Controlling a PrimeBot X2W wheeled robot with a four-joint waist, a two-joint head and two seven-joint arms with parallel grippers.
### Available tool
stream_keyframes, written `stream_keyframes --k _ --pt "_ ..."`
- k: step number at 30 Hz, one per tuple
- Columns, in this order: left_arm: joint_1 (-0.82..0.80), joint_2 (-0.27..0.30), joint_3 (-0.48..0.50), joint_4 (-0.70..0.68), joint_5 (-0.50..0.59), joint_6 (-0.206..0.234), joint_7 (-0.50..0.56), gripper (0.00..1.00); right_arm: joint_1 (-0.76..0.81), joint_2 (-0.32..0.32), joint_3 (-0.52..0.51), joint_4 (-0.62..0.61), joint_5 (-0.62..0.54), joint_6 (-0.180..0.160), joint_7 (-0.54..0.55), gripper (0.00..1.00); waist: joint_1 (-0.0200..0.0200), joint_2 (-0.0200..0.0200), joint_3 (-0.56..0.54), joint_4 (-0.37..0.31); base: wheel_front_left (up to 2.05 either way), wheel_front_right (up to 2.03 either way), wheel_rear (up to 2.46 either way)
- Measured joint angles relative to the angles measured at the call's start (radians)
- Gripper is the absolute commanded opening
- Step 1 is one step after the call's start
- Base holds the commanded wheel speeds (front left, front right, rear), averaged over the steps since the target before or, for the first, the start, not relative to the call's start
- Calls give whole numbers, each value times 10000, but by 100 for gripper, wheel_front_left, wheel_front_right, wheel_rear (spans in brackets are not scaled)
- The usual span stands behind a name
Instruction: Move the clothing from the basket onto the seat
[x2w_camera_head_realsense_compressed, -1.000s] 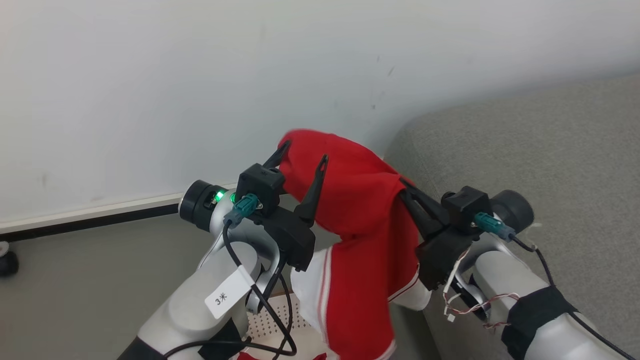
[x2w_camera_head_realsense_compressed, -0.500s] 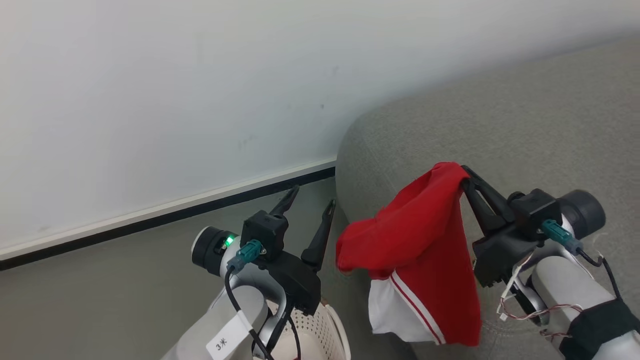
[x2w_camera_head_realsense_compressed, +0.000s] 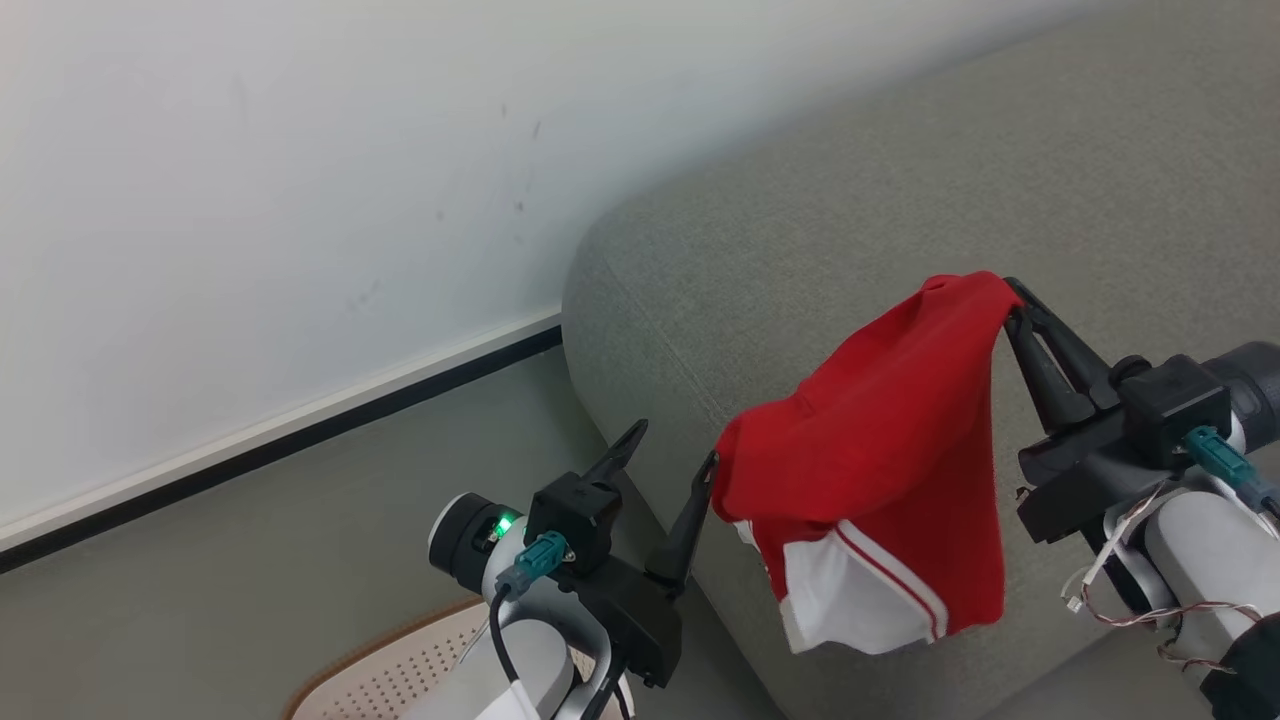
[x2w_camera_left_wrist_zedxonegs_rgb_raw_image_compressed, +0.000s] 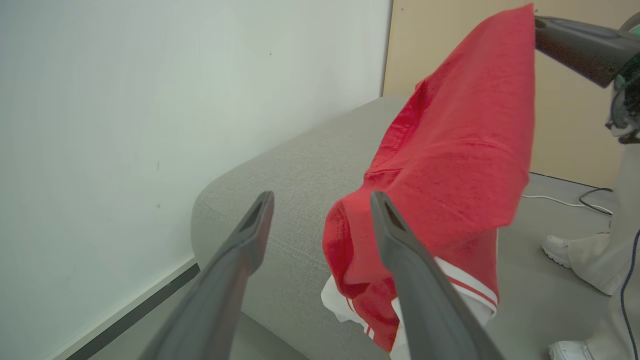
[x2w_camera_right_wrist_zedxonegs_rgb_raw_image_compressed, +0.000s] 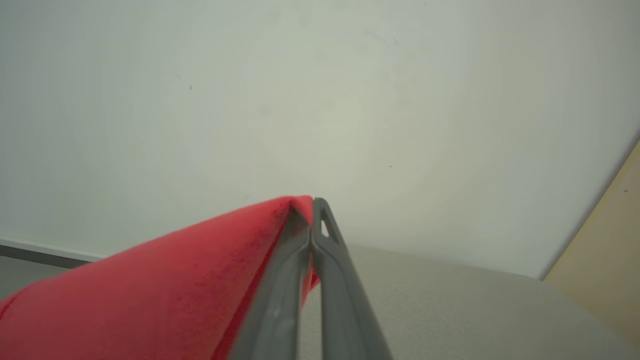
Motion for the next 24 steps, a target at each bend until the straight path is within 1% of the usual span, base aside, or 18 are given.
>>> stream_keyframes --k 5,8,12,17,24 --pt "-7 -90 -161 -79 130 2 -15 100 -51 -305 -253 -349 2 -27 0 0 0 0 373 -285 0 0 0" --pt "-114 -88 -240 -79 278 2 -15 100 -314 -345 -337 -387 2 -10 0 0 1 0 670 -361 0 0 0" --pt "-318 -98 -382 -176 428 2 -15 100 -1134 -485 -560 -378 4 215 10 0 1 0 1104 -371 0 0 0" --pt "-610 -79 -395 -405 654 4 -15 100 -2593 -635 -930 -127 98 500 201 0 3 1 1688 -232 0 0 0" --pt "-1010 276 -362 -917 1064 13 -29 100 -4882 -934 -1505 671 276 865 635 0 4 1 2571 196 0 0 0"
